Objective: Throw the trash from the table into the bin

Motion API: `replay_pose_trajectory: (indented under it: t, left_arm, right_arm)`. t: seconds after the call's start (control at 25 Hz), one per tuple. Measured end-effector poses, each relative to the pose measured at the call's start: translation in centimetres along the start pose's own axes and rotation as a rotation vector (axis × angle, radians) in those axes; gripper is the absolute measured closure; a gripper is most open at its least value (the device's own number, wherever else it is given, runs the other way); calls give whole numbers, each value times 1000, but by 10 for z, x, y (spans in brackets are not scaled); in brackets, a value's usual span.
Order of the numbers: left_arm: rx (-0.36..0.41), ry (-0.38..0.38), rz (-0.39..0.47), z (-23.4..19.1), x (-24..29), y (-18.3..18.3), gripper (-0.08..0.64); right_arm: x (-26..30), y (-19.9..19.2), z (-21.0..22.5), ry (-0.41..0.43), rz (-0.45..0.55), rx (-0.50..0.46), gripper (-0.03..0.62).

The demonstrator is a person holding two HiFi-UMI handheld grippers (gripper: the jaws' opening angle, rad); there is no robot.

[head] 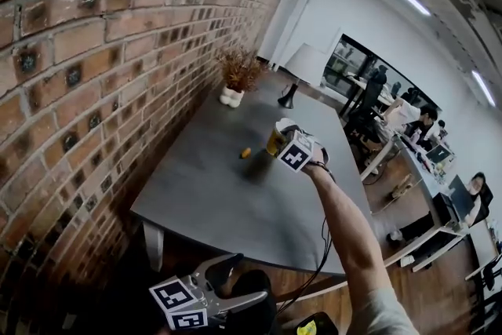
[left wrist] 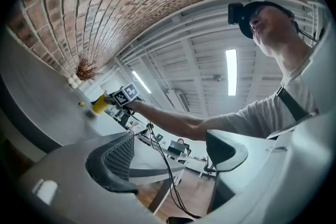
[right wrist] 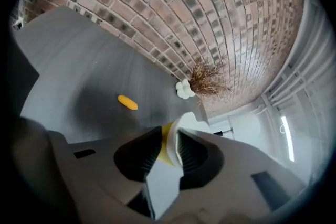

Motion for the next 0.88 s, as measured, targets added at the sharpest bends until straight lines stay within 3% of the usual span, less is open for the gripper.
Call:
replay_pose_trajectory:
  t: [0.04, 0.08, 0.32, 0.52, 0.64, 0.76, 0.88]
  left_arm:
    - [3, -3, -1, 0, 0, 0, 150]
    - [4, -5, -1, 0, -1, 0, 150]
    - [-11, -28, -10, 7, 3, 1, 156]
    - [-20, -59, -24, 21, 15, -10, 156]
    - [-29, -119, -66, 31, 29, -23, 157]
    - [-25, -186, -106, 41, 52, -32, 157]
    - [-25, -263, -160, 56, 80, -42, 156]
  right_arm:
    - [-7, -2, 0, -9, 12, 5, 542]
    - [-16, -5, -1, -20, 36, 17, 569]
    - [-121, -27, -32, -62, 273, 74, 574]
    - [-251, -83, -98, 22, 530, 210, 574]
    - [-318, -135, -140, 22, 678, 381, 574]
    - [-360, -190, -164, -30, 677, 539, 574]
    - [-386, -233, -183, -82, 619, 618, 574]
Point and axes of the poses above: the fingertips, and each gripper's own axes: x forward along the fingers, z to its right, y out of its top, the point moved 1 cm from there along -x, backward along the fingers, and after that the axes turned 14 degrees about -z, right-handed, at the moved point
